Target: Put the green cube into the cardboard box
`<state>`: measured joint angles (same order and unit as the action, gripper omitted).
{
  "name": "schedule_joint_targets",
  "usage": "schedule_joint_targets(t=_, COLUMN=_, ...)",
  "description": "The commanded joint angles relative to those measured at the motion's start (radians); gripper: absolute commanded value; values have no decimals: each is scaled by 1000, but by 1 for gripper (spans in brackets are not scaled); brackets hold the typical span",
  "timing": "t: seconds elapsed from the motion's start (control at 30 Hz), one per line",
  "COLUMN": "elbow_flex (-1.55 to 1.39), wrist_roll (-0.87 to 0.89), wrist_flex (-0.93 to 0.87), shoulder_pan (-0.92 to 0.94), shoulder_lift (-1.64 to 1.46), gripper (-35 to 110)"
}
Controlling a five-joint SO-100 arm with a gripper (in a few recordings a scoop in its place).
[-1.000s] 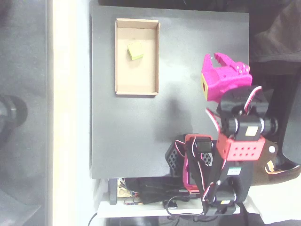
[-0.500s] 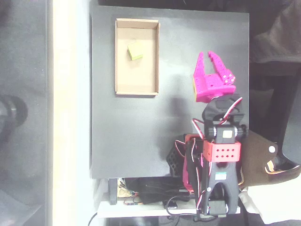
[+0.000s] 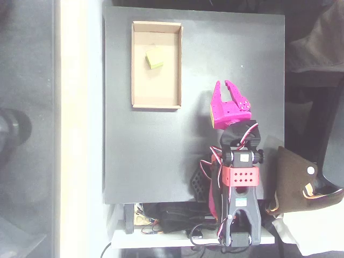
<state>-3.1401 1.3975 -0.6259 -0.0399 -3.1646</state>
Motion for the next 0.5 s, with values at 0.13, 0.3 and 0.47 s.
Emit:
schedule_joint_targets(t=0.13, elbow_flex=-18, wrist_roll=8, wrist_flex=-215, shoulder_pan=0, shoulder_lift=-51, gripper=5)
schedule_joint_targets(t=0.3, elbow_flex=-17, wrist_roll=15, wrist_flex=-489, shoulder_pan=17, shoulder_lift=-135, gripper=5)
schedule_joint_targets(t=0.47, elbow_flex=-17, wrist_roll=15, wrist_flex=-661, shoulder_pan=18, shoulder_lift=-170, gripper=5)
